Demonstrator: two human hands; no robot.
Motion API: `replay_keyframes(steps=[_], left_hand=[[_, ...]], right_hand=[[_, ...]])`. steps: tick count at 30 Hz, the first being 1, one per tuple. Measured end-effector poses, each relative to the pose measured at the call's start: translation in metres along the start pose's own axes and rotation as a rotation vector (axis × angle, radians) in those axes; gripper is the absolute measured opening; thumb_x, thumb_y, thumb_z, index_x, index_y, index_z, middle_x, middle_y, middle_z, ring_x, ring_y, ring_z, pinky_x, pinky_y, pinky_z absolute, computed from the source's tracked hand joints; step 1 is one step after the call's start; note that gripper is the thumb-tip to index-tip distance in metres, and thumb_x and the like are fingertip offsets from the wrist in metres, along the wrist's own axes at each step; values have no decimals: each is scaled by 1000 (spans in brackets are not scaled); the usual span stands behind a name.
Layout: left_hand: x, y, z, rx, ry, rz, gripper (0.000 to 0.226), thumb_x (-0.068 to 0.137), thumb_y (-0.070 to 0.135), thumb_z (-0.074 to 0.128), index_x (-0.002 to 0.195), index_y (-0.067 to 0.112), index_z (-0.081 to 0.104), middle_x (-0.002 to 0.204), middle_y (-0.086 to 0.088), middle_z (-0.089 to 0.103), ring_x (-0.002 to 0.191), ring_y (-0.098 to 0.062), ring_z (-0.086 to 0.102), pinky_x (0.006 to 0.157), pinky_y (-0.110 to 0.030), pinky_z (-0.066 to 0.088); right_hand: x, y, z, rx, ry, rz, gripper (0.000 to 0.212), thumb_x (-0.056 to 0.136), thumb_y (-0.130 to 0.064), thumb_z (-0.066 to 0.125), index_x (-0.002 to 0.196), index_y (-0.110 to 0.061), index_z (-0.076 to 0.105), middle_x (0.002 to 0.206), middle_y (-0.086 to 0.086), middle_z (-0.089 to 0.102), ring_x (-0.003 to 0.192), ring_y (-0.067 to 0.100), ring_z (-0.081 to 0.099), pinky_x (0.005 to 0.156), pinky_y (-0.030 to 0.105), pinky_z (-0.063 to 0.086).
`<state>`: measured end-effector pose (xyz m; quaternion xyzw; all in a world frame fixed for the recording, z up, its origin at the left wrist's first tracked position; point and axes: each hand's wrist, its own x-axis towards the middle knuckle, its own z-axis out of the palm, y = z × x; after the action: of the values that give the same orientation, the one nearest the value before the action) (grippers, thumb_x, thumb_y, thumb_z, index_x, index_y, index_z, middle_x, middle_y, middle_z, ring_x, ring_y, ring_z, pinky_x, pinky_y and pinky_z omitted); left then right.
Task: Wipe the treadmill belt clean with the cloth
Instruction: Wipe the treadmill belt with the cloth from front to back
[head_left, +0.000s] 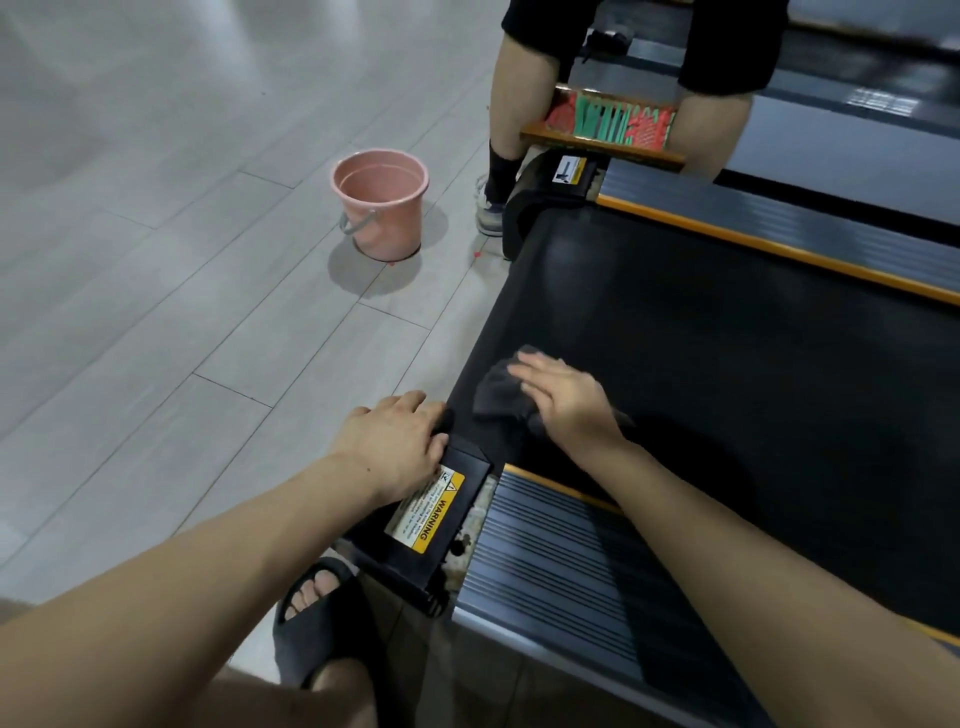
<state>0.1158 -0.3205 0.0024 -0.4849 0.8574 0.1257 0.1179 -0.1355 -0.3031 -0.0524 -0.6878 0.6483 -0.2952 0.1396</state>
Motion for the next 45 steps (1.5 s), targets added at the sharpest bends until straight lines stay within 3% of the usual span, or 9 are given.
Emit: replay_keyframes(steps=[4,10,16,21,27,32,36,40,45], left_hand=[[4,-6,-4,-26,33,-25,48,104,49,32,147,30,40,156,1,40,139,-24,42,105,-47,41],[10,-10,-2,-76,16,-59,48,104,48,32,148,30,38,153,1,43,137,-25,44,105,-47,41],[22,-8,-3,-82,25,-52,46,105,47,33,146,28,40,151,2,45,136,-24,45,105,-46,42],[29,-12,-5,-119,22,-77,48,104,46,32,148,28,40,151,1,45,136,-26,44,105,-47,41],[31,-28,-10,-196,28,-153,50,105,45,32,152,28,36,154,-2,42,137,-28,43,104,-46,42],[35,-28,-7,-153,49,-123,49,105,45,31,151,27,37,153,0,43,136,-26,44,103,-44,42],[39,-21,-7,-81,93,-54,46,105,44,31,147,26,40,151,0,44,138,-24,41,107,-43,39],[51,-14,-11,-36,149,5,45,104,44,35,145,25,41,151,-2,44,139,-24,41,108,-44,38],[84,-12,-24,-53,197,8,50,105,44,34,150,25,36,159,-3,35,145,-24,34,111,-45,35]], right_hand=[[40,-14,16,42,59,140,27,94,-11,62,118,-20,73,134,-3,63,126,11,56,112,27,38],[-23,-29,1,-9,-174,-124,30,96,-14,61,125,-21,69,140,-7,57,131,3,46,111,7,22],[22,-3,12,-78,-149,-202,32,95,-13,62,126,-20,68,137,-2,61,131,12,52,113,24,35],[59,-5,25,-5,31,63,29,94,-12,63,121,-19,72,134,0,63,128,14,55,112,18,31],[-3,-29,16,-55,-176,-177,37,96,-34,62,133,-28,62,145,-6,53,136,10,44,113,24,34],[17,-11,21,-138,-177,-264,36,97,-34,58,132,-29,62,144,-8,53,137,12,44,112,24,35],[85,26,20,-168,37,-82,33,94,-34,61,124,-25,69,137,-2,61,128,19,55,109,30,40],[114,28,12,-227,78,69,31,94,-30,64,124,-27,68,137,-7,60,126,16,55,99,38,48],[52,7,17,-182,-90,-202,31,94,-31,64,125,-29,66,136,-7,60,127,15,54,101,31,47]])
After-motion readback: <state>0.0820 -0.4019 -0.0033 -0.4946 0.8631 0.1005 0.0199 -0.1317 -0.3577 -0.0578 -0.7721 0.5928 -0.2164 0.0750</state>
